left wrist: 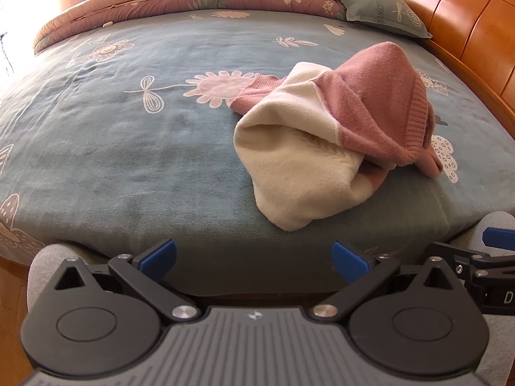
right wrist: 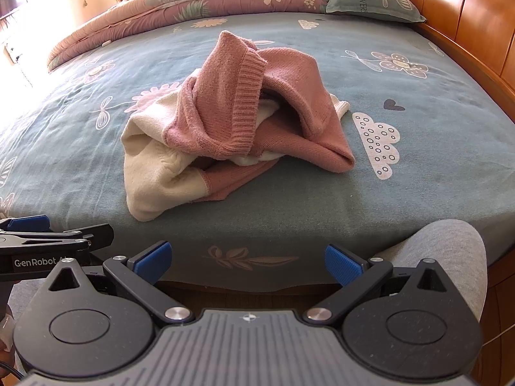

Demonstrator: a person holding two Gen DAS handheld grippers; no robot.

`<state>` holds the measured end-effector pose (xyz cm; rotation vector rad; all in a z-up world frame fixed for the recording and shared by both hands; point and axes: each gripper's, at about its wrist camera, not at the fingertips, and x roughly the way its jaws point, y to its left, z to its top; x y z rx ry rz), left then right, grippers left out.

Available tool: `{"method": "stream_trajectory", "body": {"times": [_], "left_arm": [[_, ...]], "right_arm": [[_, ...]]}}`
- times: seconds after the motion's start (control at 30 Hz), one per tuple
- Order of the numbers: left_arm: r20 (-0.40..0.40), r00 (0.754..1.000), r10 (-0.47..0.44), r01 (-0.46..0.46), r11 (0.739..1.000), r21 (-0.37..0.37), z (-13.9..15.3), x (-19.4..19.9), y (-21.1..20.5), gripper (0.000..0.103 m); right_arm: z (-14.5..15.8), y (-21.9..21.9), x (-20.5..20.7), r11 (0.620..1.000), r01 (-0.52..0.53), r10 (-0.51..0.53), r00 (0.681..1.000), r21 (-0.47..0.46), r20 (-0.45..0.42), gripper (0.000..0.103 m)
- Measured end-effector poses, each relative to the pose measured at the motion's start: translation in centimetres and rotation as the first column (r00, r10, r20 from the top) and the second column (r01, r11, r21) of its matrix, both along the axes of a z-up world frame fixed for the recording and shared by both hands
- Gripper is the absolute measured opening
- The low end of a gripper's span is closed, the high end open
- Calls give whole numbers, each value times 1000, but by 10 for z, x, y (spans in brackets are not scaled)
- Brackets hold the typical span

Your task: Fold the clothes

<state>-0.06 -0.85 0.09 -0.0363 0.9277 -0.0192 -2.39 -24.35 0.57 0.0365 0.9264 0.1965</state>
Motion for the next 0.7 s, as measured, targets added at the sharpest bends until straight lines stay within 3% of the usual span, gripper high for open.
{"method": "stream_trajectory", "body": {"times": [0.7], "left_arm": [[-2,1000,2,-2,1000,3,-1,1,0,102]], "right_arm": [[-2,2,1,1000,-3,3,1000,-3,-5,103]]}}
